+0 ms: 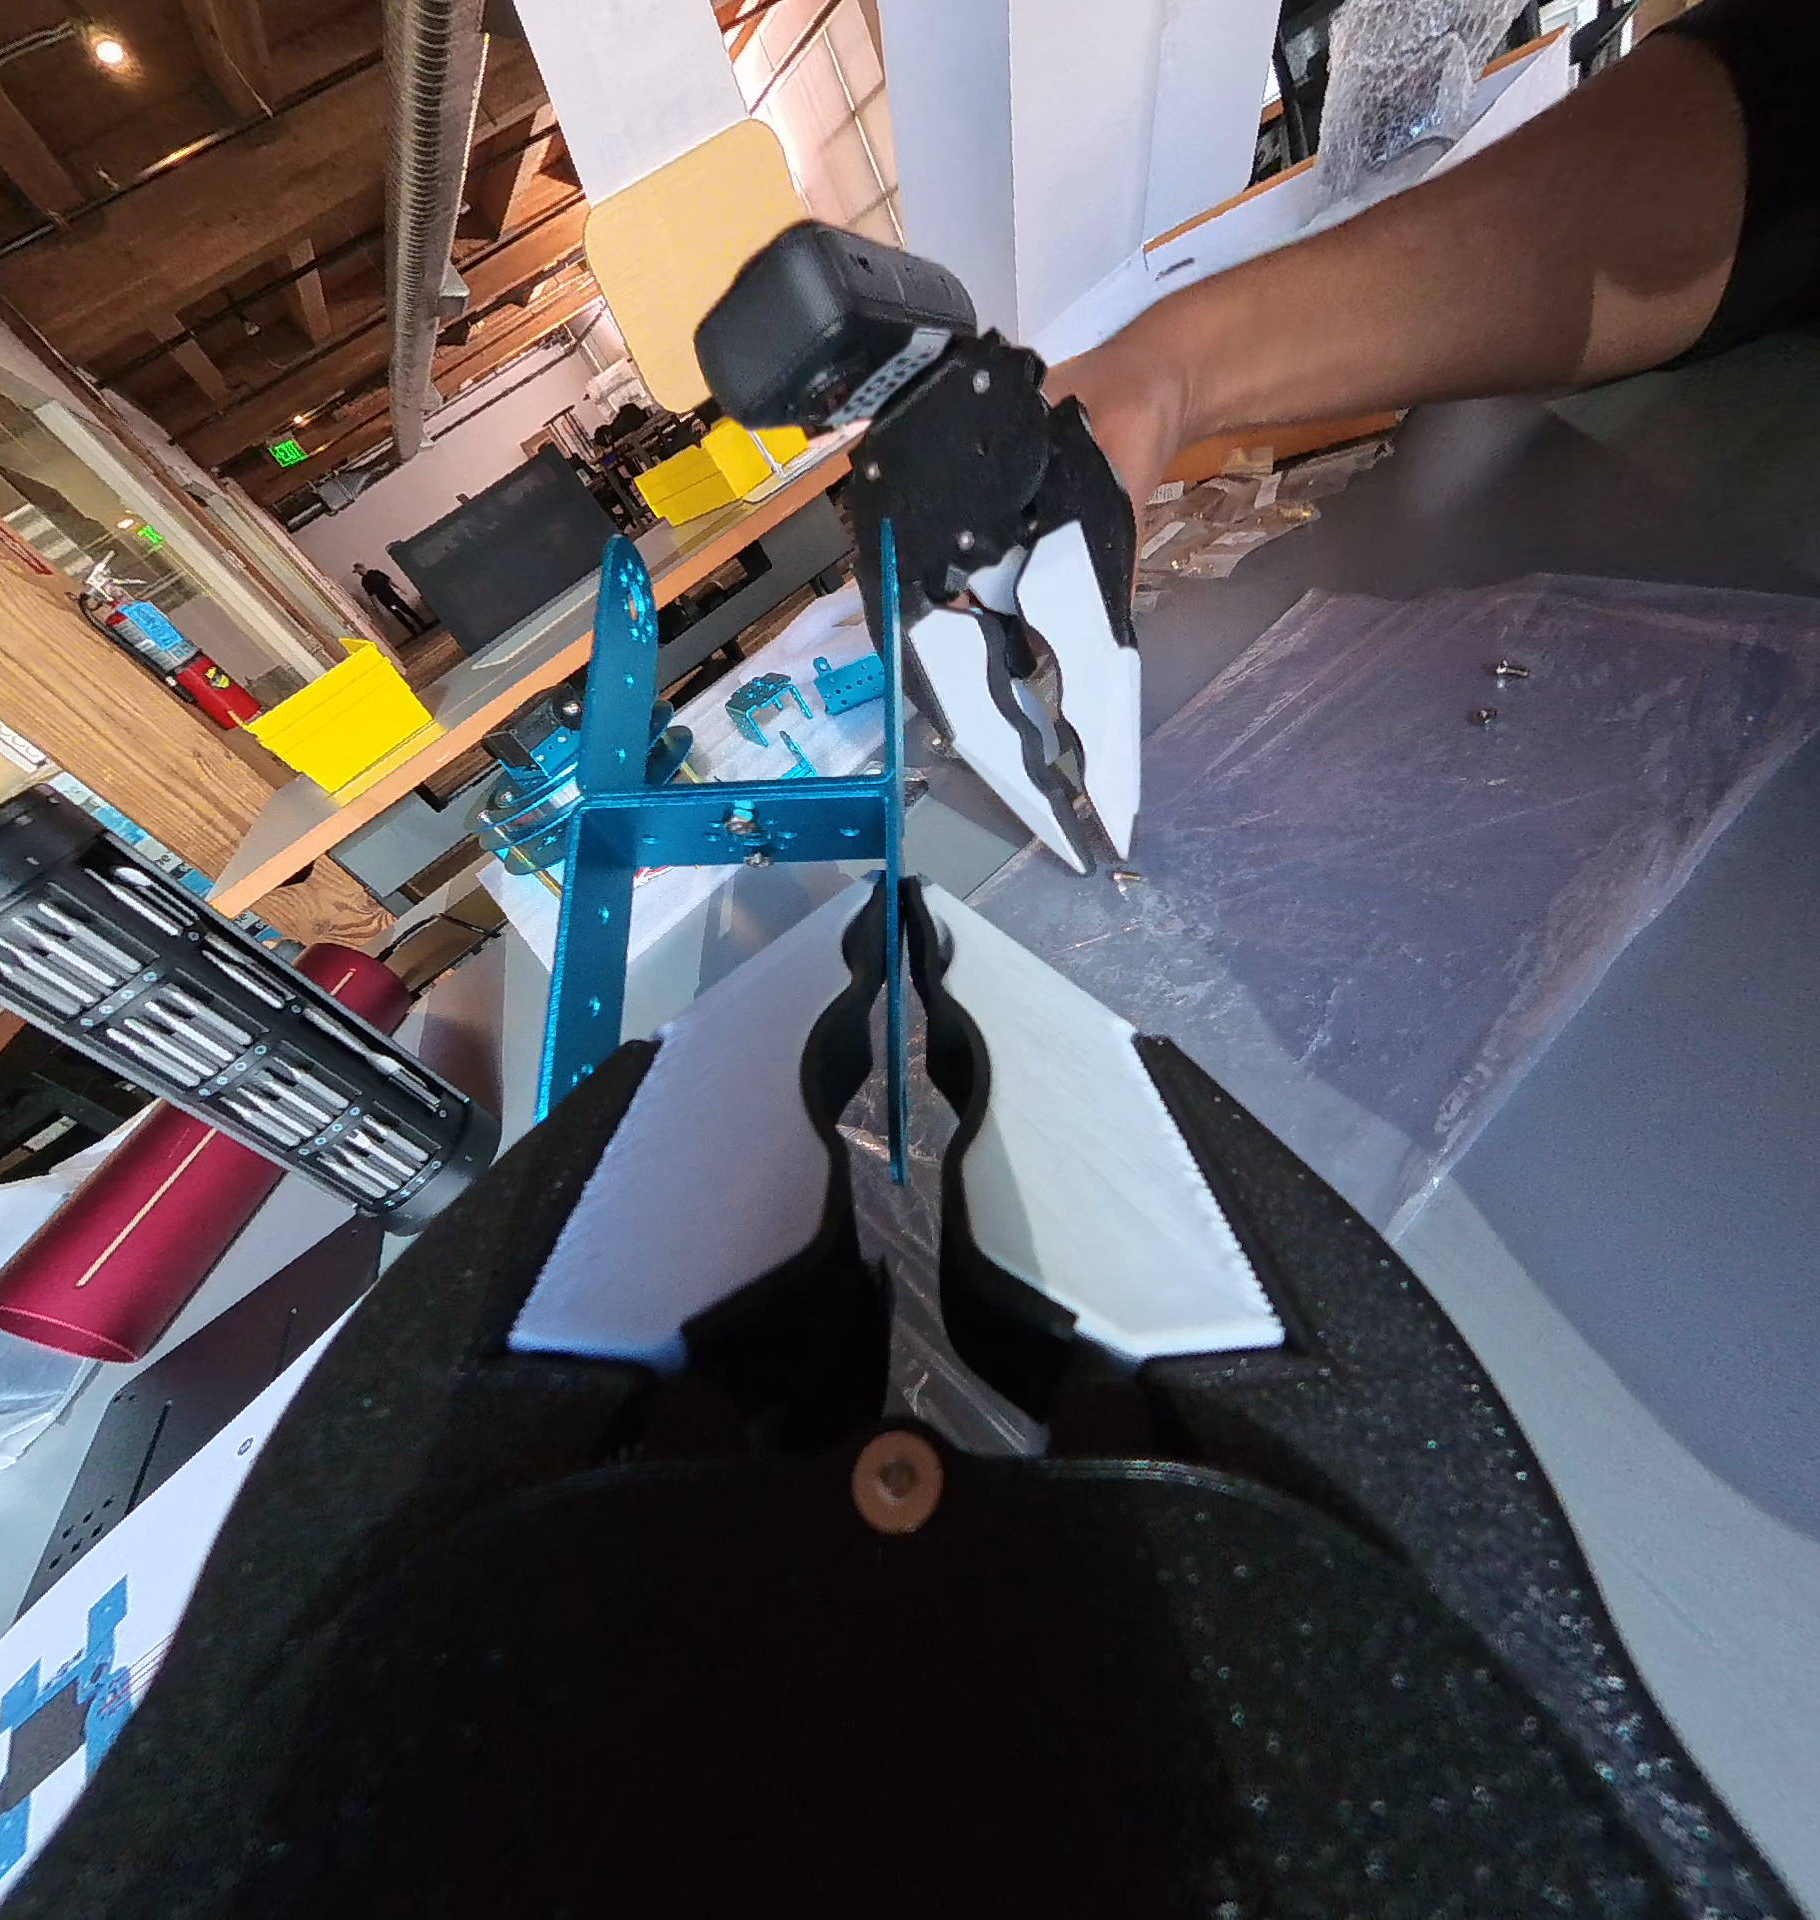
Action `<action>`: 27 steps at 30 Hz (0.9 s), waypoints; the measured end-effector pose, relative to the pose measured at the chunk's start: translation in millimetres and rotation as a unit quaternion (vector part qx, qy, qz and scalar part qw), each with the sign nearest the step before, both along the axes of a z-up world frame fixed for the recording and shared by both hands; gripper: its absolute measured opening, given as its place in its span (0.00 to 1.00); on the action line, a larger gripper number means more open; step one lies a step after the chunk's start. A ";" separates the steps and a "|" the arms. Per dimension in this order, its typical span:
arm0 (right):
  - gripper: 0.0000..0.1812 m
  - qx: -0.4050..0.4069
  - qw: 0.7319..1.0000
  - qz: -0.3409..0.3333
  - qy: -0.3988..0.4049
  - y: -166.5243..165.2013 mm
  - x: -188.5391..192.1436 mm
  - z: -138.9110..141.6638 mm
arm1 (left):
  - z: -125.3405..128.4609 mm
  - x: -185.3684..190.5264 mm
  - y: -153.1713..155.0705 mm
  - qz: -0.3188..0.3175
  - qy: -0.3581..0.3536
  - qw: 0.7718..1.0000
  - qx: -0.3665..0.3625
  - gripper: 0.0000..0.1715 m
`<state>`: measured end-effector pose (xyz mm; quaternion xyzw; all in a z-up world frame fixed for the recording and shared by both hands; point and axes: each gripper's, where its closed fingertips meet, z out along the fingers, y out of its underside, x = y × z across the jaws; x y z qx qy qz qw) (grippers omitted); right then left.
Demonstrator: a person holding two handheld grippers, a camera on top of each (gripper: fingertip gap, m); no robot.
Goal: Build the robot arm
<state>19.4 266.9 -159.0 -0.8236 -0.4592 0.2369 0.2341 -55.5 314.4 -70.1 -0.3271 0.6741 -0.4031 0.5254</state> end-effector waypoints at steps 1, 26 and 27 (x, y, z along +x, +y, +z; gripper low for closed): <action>0.03 -0.004 1.000 0.003 0.006 -1.3 -2.6 -0.5 | 0.1 -0.2 0.1 0.000 0.000 1.000 0.000 0.01; 0.02 -0.002 1.000 0.015 0.023 -2.5 -13.3 -1.0 | -0.1 -1.6 0.9 -0.002 0.002 1.000 0.002 0.01; 0.01 -0.010 1.000 0.014 0.025 -3.6 -13.4 -1.5 | -0.5 -1.6 0.6 -0.002 0.003 1.000 0.002 0.01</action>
